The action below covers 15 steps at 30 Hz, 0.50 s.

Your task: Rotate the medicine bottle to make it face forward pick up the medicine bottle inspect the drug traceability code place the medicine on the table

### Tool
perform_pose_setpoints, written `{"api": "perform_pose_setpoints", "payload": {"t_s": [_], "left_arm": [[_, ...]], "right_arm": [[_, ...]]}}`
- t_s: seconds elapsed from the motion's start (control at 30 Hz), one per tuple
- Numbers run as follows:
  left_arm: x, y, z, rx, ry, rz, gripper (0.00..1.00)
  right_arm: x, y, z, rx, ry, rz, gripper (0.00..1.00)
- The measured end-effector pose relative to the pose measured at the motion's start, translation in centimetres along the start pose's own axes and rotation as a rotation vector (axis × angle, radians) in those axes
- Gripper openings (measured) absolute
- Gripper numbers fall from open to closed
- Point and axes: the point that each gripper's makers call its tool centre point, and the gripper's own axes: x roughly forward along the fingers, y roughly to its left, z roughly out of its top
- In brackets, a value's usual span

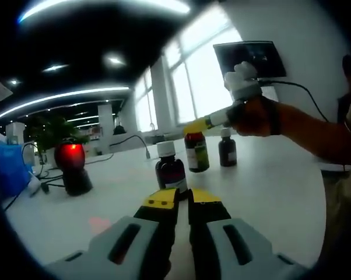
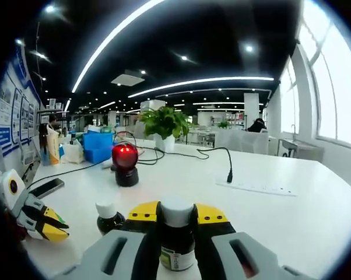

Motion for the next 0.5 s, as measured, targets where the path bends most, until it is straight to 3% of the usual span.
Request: {"api": "perform_pose_setpoints", "payload": {"t_s": [0.5], "left_arm": [[0.0, -0.3, 0.2, 0.002, -0.007, -0.017, 0.00]], "right_arm": [[2.2, -0.5, 1.8, 0.024, -0.010, 0.007, 0.17]]}}
